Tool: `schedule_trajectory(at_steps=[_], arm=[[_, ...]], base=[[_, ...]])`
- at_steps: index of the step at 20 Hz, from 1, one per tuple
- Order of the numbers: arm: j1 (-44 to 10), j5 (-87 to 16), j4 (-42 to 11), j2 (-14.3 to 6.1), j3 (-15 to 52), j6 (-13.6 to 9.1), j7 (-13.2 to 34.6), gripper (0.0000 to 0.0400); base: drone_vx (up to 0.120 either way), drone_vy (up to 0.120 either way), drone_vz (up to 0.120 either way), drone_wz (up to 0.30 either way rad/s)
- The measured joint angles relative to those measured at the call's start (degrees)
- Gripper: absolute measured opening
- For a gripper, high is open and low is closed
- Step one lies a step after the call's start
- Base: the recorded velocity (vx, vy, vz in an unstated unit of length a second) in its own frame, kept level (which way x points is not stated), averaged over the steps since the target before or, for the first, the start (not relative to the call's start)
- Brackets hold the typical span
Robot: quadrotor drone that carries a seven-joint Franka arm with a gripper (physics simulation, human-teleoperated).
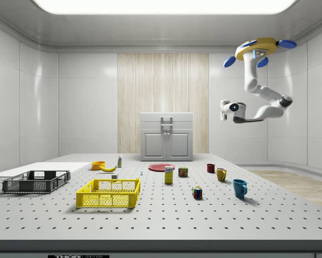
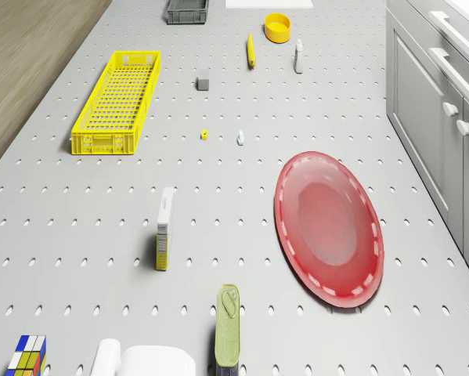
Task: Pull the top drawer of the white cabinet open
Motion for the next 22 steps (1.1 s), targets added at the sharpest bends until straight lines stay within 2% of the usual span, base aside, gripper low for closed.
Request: schedule_trajectory(at_steps=[2, 22], arm=[[0.54, -0.35, -0.06, -0.48, -0.23, 0.47, 0.29, 0.0305], [5.07, -3.62, -0.62, -4.83, -1.98, 4.58, 2.99, 0.0305]], base=[[0.12, -0.04, 0.0, 0.0], [0.12, -0.12, 0.0, 0.0]])
